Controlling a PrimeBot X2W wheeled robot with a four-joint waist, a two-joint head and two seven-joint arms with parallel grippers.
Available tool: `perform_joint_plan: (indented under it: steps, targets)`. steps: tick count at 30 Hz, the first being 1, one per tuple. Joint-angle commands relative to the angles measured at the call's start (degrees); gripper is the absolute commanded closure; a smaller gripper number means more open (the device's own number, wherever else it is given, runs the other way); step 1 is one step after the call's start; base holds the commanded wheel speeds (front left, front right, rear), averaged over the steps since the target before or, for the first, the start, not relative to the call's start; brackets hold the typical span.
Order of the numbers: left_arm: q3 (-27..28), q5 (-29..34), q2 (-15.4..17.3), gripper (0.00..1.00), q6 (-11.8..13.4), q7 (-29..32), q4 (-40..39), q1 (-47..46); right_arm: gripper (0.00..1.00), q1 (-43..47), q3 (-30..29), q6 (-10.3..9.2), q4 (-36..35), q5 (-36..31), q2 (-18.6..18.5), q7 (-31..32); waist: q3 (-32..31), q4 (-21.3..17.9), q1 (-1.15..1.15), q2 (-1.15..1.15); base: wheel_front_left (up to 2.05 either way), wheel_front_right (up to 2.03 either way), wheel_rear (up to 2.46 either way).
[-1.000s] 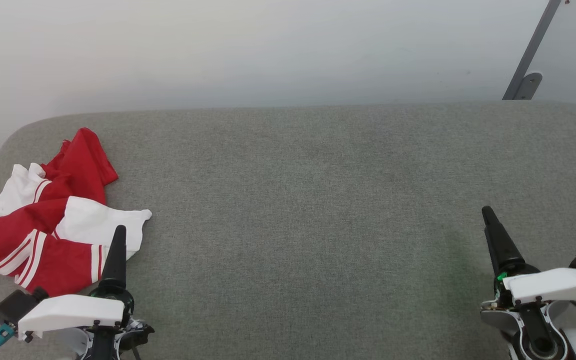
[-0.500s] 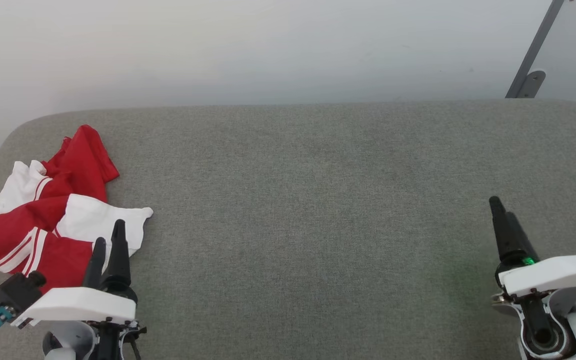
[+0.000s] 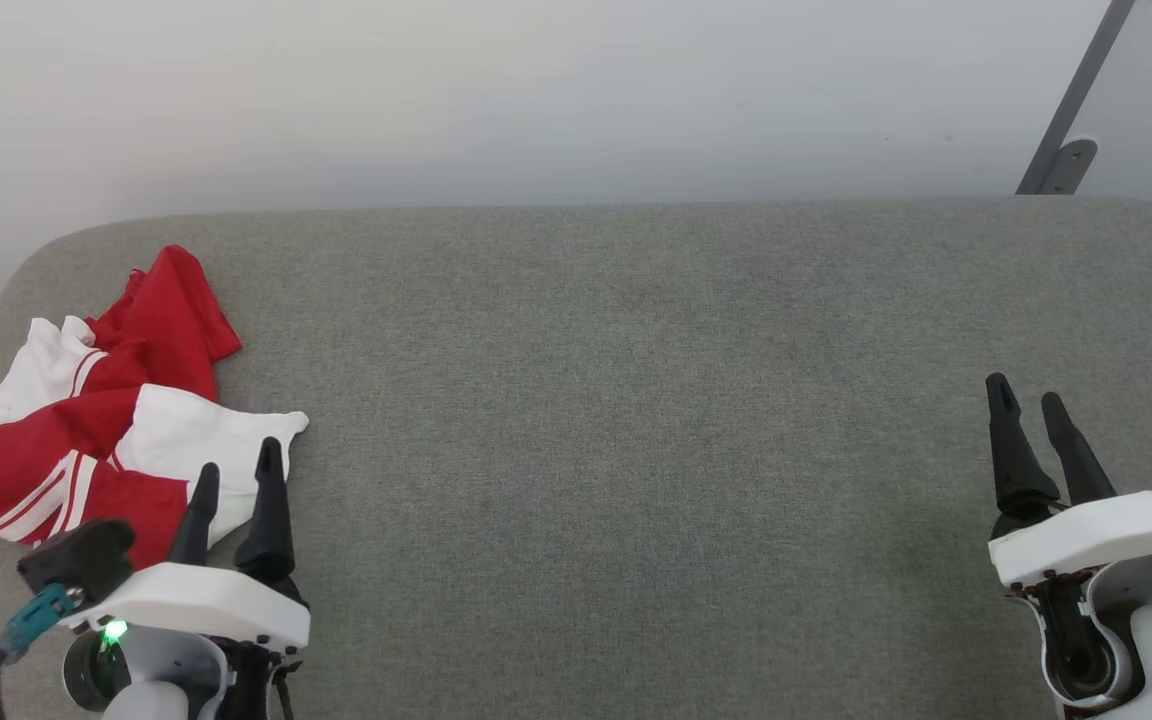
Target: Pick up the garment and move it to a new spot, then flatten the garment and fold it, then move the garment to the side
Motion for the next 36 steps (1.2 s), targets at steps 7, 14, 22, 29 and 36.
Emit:
perform_joint_plan:
  steps: [7, 14, 22, 29, 36]
  targets:
    - [-3.04, 6.72, 1.82, 0.00, 2.03, -1.69, -0.41, -1.42, 0.00, -1.89, -0.52, 0.11, 0.84, -10.59, -0.74, -1.76, -0.03, 0.02, 0.00, 0.00, 0.00, 0.00, 0.00]
    - [-4.73, 10.28, 2.72, 0.00, 3.06, -2.82, -0.06, -0.96, 0.00, -2.15, -0.69, 0.11, 2.23, -16.93, -0.75, -2.86, -0.15, 0.07, 0.00, 0.00, 0.00, 0.00, 0.00]
    - [-6.03, 13.96, 3.47, 0.00, 3.86, -3.86, 0.34, -0.55, 0.00, -2.41, -0.85, 0.12, 3.01, -21.45, -0.90, -3.91, -0.41, 0.12, 0.00, 0.00, 0.00, 0.00, 0.00]
    - [-6.71, 17.08, 3.76, 0.00, 4.06, -4.79, 0.95, -0.61, 0.00, -2.83, -1.03, 0.12, 3.31, -25.16, -1.17, -4.83, -0.34, 0.23, 0.00, 0.00, 0.00, 0.00, 0.00]
    - [-6.81, 20.02, 3.75, 0.00, 4.07, -5.70, 1.40, -0.46, 0.00, -3.10, -1.55, 0.12, 3.68, -27.81, -1.21, -5.79, -0.37, 0.33, 0.00, 0.00, 0.00, 0.00, 0.00]
